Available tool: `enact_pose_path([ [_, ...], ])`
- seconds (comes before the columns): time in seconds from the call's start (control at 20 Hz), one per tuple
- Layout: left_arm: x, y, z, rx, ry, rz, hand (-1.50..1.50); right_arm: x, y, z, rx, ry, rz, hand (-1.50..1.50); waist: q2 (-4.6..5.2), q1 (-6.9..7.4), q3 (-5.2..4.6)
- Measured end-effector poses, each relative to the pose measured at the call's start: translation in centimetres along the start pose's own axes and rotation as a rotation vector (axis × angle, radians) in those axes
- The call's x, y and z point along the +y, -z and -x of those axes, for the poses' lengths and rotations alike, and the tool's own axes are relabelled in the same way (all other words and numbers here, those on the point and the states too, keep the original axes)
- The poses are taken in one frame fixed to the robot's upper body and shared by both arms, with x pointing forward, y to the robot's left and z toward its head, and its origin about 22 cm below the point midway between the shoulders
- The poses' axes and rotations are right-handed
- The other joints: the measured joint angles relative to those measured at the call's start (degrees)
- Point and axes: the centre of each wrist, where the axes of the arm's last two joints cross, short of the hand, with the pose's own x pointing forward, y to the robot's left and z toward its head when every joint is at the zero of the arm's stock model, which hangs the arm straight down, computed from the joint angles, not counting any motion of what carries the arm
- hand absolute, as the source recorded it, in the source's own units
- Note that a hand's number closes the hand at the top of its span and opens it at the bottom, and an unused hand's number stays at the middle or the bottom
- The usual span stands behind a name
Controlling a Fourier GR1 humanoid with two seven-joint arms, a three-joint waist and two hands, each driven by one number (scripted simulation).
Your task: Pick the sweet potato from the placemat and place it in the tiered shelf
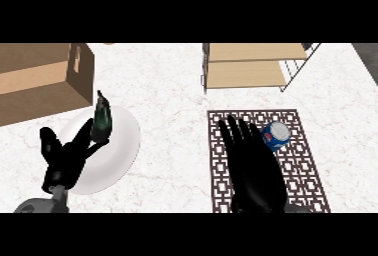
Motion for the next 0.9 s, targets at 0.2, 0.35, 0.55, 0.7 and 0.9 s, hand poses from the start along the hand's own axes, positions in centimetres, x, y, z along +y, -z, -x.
enact_pose_path([
  [0.2, 0.1, -0.1, 0.0, 0.002, -0.006, -0.009, 0.0, 1.6, 0.2, -0.6, 0.039, -0.04, -0.016, -1.5, -0.06, -0.23, 0.03],
  [0.35, 0.6, 0.2, 0.1, -0.004, -0.005, -0.016, 0.0, 2.4, 0.0, -0.7, 0.066, -0.066, -0.008, -1.5, -0.07, -0.43, 0.07],
  [0.55, 0.7, 0.2, 0.3, -0.008, -0.008, -0.008, 0.0, 3.1, 0.5, -0.6, 0.107, -0.1, 0.008, -1.5, -0.08, -0.42, 0.08],
  [0.7, 0.4, 0.2, 0.2, -0.006, -0.003, -0.009, 0.0, 3.7, 0.8, -0.2, 0.128, -0.12, 0.012, -1.5, -0.08, -0.4, 0.12],
  [0.9, 0.5, 0.3, 0.4, -0.01, -0.009, -0.006, 0.0, 5.3, 1.0, -0.2, 0.16, -0.138, 0.013, -1.5, -0.07, -0.42, 0.12],
])
